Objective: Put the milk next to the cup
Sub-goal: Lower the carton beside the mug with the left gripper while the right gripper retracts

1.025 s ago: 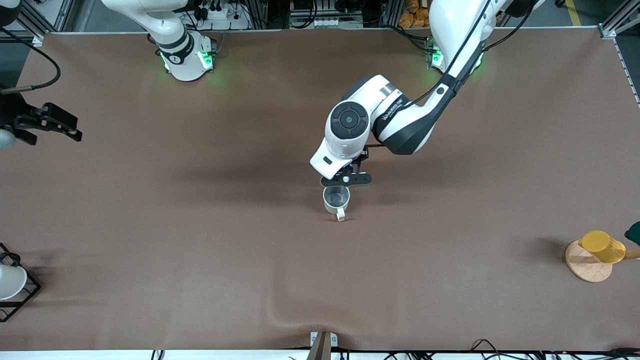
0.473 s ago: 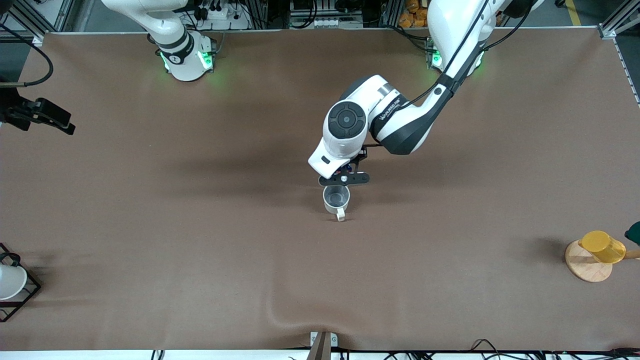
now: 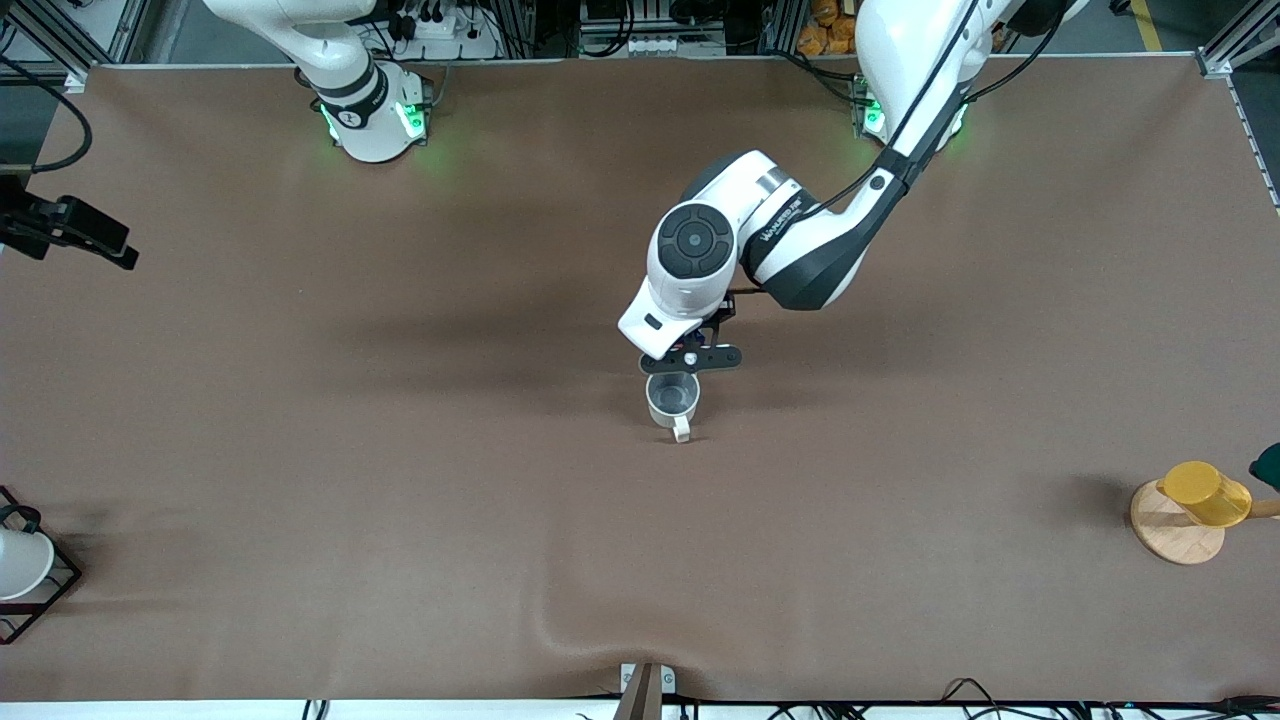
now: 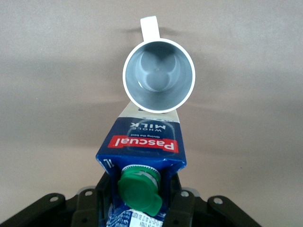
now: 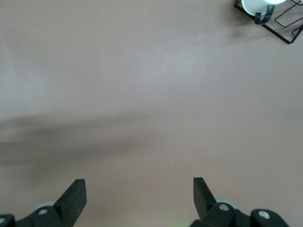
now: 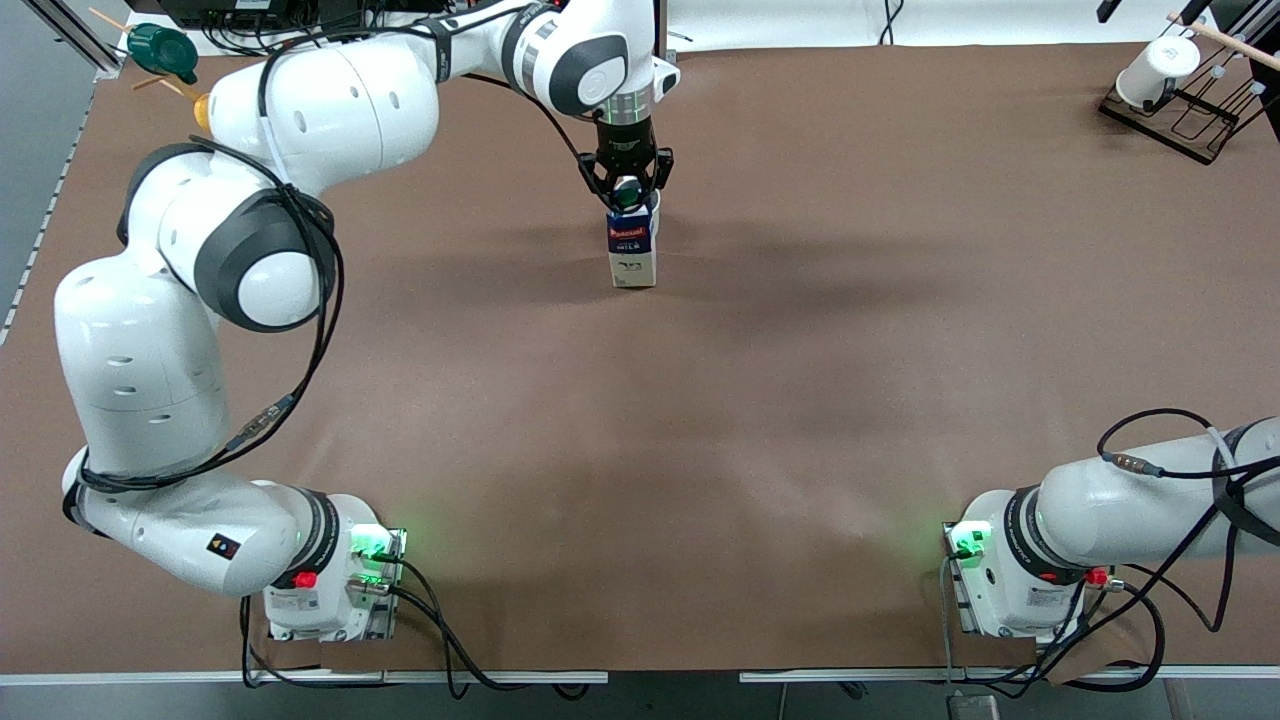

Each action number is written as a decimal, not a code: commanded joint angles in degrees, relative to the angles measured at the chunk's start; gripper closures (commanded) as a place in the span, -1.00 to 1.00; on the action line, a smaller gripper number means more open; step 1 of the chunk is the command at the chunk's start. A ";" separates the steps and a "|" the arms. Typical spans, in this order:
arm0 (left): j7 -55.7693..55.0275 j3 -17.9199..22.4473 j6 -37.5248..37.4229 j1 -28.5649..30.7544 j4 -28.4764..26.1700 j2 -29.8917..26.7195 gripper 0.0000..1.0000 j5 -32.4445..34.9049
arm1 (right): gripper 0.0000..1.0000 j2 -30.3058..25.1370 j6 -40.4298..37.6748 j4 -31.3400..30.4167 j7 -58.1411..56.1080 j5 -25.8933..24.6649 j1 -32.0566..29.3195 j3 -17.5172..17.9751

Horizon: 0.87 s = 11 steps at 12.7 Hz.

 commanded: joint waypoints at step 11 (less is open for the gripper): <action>-2.36 0.31 -1.16 -0.65 1.27 0.12 -1.00 1.42 | -1.00 0.16 -0.81 0.33 -0.88 3.08 -2.06 0.07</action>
